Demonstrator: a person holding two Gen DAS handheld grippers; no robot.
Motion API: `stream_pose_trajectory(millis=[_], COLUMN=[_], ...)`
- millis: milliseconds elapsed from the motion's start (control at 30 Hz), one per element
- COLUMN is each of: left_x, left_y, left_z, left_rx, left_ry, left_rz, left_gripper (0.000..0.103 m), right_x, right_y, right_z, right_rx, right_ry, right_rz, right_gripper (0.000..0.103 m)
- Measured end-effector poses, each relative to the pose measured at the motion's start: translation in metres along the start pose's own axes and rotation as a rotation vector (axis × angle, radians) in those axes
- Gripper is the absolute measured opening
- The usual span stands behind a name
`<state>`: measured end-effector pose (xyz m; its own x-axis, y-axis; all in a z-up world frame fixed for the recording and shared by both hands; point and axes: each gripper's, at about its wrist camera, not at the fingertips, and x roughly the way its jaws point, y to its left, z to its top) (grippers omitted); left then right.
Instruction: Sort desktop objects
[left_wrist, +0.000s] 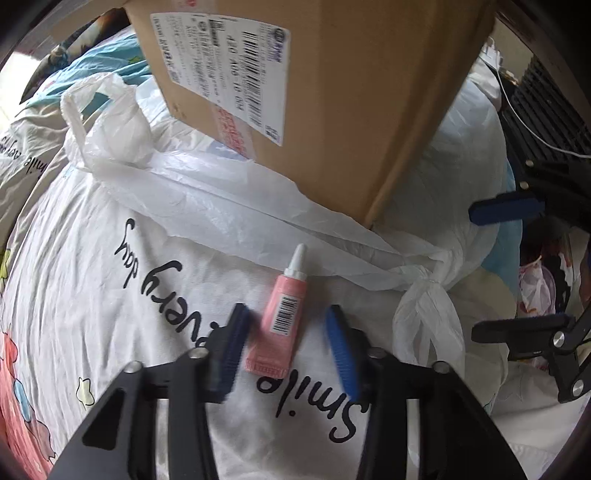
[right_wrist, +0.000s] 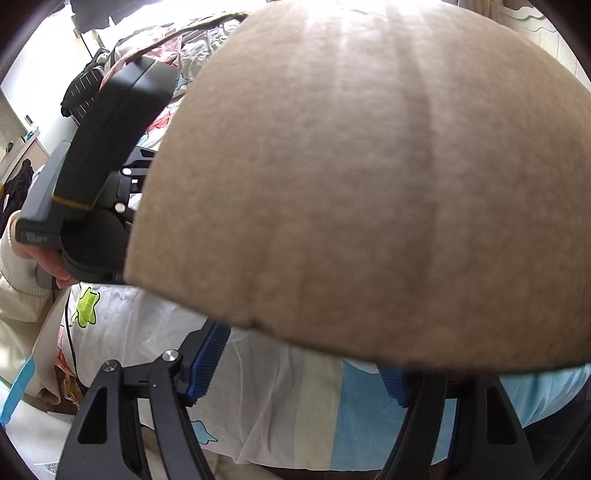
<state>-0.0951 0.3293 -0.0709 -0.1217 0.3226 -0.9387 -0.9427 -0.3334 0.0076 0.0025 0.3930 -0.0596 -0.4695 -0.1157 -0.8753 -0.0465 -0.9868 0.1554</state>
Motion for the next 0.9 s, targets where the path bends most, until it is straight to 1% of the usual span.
stream_pose_trajectory(millis=[33, 133, 267, 467, 533, 733, 800, 900], left_x=[-0.001, -0.004, -0.009, -0.021, -0.025, -0.026, -0.025, -0.024], left_y=[0.001, 0.003, 0.002, -0.001, -0.002, -0.003, -0.003, -0.001], left_z=[-0.001, -0.004, -0.011, -0.021, -0.025, -0.035, -0.035, -0.034], left_rx=[-0.009, -0.027, -0.046, -0.056, -0.059, -0.071, -0.07, -0.07], left_ry=[0.001, 0.008, 0.025, 0.011, 0.007, 0.019, 0.018, 0.009], left_rz=[-0.003, -0.006, -0.011, -0.047, -0.063, -0.063, -0.062, -0.064], left_gripper=[0.028, 0.02, 0.02, 0.02, 0.02, 0.02, 0.02, 0.02], right_x=[0.0, 0.001, 0.003, 0.004, 0.003, -0.001, -0.001, -0.001], right_y=[0.0, 0.002, 0.005, 0.012, 0.022, 0.052, 0.059, 0.067], right_z=[-0.001, -0.003, -0.005, -0.009, -0.01, -0.014, -0.014, -0.013], right_rx=[0.002, 0.003, 0.006, 0.003, -0.027, -0.117, -0.132, -0.147], right_ry=[0.0, 0.005, 0.008, 0.013, 0.016, 0.027, 0.042, 0.06], right_rz=[0.001, 0.001, -0.007, -0.016, -0.004, 0.031, 0.064, 0.079], right_gripper=[0.07, 0.07, 0.07, 0.07, 0.07, 0.071, 0.071, 0.071])
